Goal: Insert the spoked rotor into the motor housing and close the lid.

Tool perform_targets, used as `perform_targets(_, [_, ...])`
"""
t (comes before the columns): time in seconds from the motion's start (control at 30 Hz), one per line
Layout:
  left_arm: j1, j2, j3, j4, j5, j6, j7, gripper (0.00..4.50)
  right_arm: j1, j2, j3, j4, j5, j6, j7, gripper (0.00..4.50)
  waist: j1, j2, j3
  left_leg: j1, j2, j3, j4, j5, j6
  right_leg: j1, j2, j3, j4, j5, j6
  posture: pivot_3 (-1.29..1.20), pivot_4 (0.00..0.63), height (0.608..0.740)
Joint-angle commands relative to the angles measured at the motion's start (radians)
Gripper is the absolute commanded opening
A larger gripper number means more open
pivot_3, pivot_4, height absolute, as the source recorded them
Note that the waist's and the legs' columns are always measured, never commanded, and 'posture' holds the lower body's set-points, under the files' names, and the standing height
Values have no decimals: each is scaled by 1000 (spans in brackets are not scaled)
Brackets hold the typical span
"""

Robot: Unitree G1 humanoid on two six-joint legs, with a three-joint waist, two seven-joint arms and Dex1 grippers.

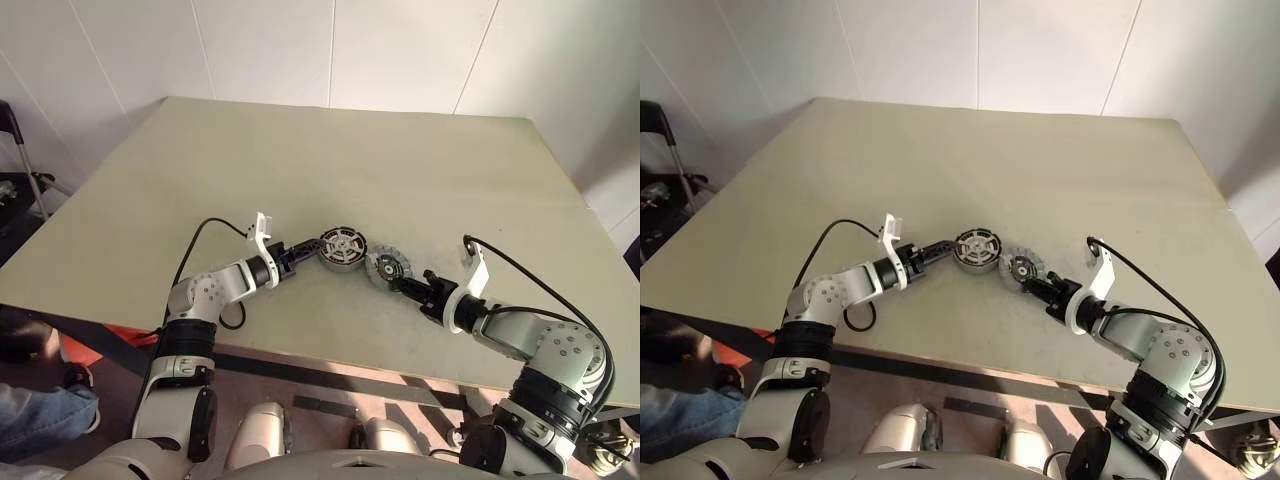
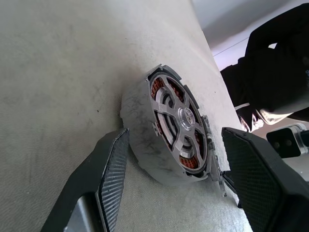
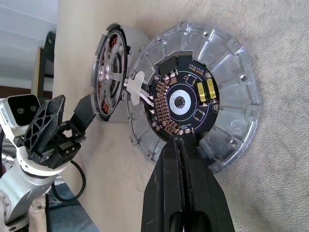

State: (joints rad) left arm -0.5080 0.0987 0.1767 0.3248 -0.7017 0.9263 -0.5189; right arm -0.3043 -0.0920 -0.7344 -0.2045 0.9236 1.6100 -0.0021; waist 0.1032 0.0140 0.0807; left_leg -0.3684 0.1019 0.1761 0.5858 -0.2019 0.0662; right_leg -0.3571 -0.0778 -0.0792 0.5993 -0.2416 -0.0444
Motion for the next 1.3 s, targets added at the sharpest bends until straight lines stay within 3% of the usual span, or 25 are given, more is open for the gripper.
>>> perform_targets(0.03, [-2,5,-2,-27,1,-2,-9,3230,-1,-17,-5,-8,28,4,-7,18,1,0,0,0,0,0,-2,1,-1,0,0,0,-1,0,0,0,0,740])
perform_targets(0.3, [7,3,-8,-32,3,2,-4,3230,97,-110,-17,-88,281,4,-43,18,17,0,0,0,-1,0,-11,3,-4,-1,0,0,-6,3,-6,0,0,740])
perform_targets(0.47, [8,0,-18,-26,9,2,-6,3230,149,-113,-7,-77,346,4,-95,18,22,0,0,0,-1,0,-12,2,-3,-1,1,-1,-9,3,-7,0,0,740])
perform_targets(0.57, [9,1,-19,-29,9,5,-6,3230,163,-104,-2,-74,377,1,-113,586,22,0,0,0,-1,0,-12,2,-3,-1,1,-1,-10,3,-7,0,0,740])
perform_targets(0.73, [7,8,-20,-30,10,11,-7,3230,171,-107,5,-44,417,-25,-183,2207,22,0,-1,0,-1,0,-12,2,-3,-1,1,-1,-10,3,-5,0,0,740])
perform_targets(1.3, [7,16,-26,-31,20,12,-12,3230,179,-134,189,39,581,-302,-346,2207,19,1,-2,2,-1,0,-12,3,-4,1,1,-1,-9,1,-1,0,0,740])
